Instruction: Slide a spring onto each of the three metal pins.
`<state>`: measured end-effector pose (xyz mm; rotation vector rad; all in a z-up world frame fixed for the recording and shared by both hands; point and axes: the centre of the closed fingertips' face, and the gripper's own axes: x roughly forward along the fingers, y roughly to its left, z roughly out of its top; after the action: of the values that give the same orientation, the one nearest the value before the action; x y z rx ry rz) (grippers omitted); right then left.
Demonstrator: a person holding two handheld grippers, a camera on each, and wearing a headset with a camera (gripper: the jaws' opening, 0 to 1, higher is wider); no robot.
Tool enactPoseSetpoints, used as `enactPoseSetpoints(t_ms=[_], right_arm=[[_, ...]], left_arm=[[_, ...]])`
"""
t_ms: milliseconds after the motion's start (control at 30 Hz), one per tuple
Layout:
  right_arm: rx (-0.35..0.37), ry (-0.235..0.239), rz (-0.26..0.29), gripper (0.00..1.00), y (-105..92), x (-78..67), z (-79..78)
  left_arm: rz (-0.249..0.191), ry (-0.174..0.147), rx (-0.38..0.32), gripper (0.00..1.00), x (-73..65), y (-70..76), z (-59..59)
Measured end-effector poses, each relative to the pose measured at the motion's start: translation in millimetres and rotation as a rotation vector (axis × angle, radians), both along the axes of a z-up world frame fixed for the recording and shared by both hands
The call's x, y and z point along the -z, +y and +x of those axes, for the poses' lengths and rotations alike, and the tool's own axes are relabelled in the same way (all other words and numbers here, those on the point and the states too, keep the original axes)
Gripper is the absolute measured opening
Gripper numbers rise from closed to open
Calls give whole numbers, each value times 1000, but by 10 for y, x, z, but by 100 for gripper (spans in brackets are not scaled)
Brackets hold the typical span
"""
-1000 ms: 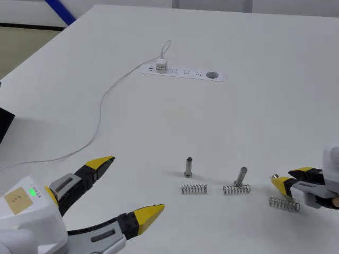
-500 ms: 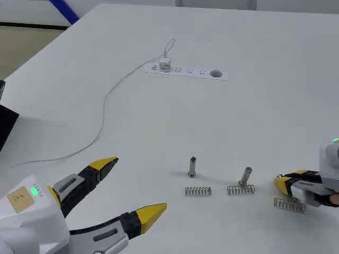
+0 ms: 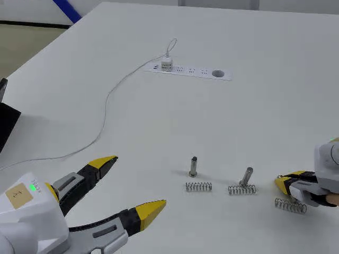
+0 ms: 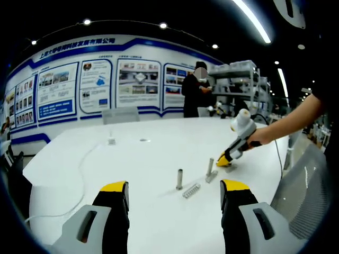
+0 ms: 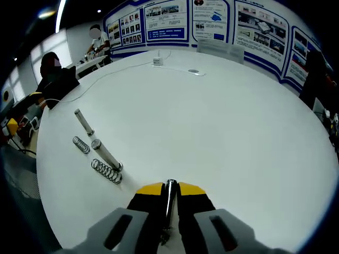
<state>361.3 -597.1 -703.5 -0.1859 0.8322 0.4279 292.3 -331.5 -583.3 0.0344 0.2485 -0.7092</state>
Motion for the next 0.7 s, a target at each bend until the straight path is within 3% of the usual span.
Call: enactPoseSetpoints(t_ms=[367, 467, 567, 600, 700], right_arm=[[-17, 20, 4, 9, -14, 5, 9], [-49, -29, -59, 9, -34, -41, 40], [-37, -75, -34, 5, -4, -144, 78], [-1, -78, -30, 1, -25, -174, 91], [-42, -63, -47, 1, 19, -149, 119]], left_arm=[[-3, -3, 27, 71, -14, -57, -30], [-29, -6, 29, 71, -49, -73, -33], [-22, 0, 27, 71, -30, -66, -30], [-21, 3, 28, 71, -24, -67, -31], [-14, 3, 33, 71, -16, -74, -37]])
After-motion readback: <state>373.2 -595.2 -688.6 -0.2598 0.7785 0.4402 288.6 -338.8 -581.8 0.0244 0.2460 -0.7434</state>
